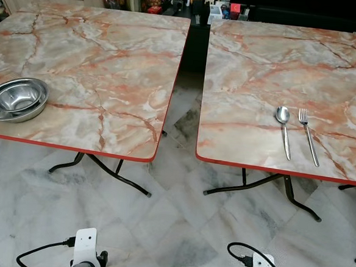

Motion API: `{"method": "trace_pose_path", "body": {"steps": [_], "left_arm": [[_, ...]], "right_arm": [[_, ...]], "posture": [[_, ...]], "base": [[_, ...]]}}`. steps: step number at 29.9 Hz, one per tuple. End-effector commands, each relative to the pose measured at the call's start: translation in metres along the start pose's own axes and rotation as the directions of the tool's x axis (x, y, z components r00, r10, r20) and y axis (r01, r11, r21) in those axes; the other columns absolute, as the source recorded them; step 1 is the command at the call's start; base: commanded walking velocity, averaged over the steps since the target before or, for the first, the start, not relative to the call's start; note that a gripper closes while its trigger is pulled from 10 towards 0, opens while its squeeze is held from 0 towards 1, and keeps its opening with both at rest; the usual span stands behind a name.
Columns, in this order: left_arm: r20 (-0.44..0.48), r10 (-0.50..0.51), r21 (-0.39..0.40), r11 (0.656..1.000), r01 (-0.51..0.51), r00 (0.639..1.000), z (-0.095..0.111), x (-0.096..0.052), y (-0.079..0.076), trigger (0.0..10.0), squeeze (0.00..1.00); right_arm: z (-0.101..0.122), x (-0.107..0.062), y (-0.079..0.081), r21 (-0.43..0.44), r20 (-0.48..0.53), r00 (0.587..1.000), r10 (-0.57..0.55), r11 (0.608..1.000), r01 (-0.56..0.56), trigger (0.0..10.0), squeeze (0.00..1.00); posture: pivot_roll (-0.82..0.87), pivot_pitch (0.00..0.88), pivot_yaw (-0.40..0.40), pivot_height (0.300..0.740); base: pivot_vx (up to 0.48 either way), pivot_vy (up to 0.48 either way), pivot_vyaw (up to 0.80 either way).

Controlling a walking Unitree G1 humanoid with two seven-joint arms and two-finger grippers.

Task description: Setting the table

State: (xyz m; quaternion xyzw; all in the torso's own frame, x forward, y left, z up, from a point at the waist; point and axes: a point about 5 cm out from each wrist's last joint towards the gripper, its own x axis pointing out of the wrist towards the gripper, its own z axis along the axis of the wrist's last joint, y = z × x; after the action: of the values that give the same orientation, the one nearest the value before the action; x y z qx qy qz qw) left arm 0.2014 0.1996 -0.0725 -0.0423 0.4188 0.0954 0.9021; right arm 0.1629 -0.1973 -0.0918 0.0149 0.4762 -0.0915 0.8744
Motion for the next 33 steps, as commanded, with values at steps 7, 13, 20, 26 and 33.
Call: {"method": "trace_pose_path", "body": {"steps": [7, 13, 20, 26, 33], "left_arm": [[-0.032, 0.005, 0.0, 1.0, -0.005, 0.999, -0.009, -0.002, 0.003, 10.0, 0.0], [-0.031, 0.007, -0.003, 1.0, -0.007, 1.0, -0.009, -0.002, 0.004, 10.0, 0.0], [-0.027, 0.01, -0.003, 1.0, -0.01, 1.0, -0.009, -0.002, 0.004, 10.0, 0.0], [-0.021, 0.012, 0.0, 1.0, -0.012, 1.0, -0.008, -0.002, 0.005, 10.0, 0.0], [-0.015, 0.012, -0.002, 1.0, -0.013, 1.0, -0.006, -0.001, 0.005, 10.0, 0.0]], "right_arm": [[0.022, -0.005, 0.001, -0.063, 0.278, 0.961, 0.016, 0.998, 0.002, 10.0, 0.0], [0.026, -0.007, 0.001, -0.056, 0.335, 0.942, 0.015, 0.998, 0.004, 10.0, 0.0], [0.032, -0.011, 0.001, -0.067, 0.416, 0.909, 0.018, 0.998, 0.011, 10.0, 0.0], [0.115, -0.012, -0.01, -0.067, 0.599, 0.801, 0.015, 0.997, 0.031, 10.0, 0.0], [0.183, -0.027, -0.011, -0.085, 0.739, 0.673, 0.044, 0.996, 0.028, 10.0, 0.0]], "posture": [[-0.04, 0.146, 0.004, 0.711], [-0.03, 0.146, 0.003, 0.711], [-0.03, 0.149, 0.005, 0.711], [-0.03, 0.15, 0.007, 0.711], [-0.03, 0.149, 0.008, 0.711]], "base": [[0.0, 0.0, 0.0], [0.0, 0.0, 0.0], [0.0, 0.0, 0.0], [0.0, 0.0, 0.0], [0.0, 0.0, 0.0]]}}
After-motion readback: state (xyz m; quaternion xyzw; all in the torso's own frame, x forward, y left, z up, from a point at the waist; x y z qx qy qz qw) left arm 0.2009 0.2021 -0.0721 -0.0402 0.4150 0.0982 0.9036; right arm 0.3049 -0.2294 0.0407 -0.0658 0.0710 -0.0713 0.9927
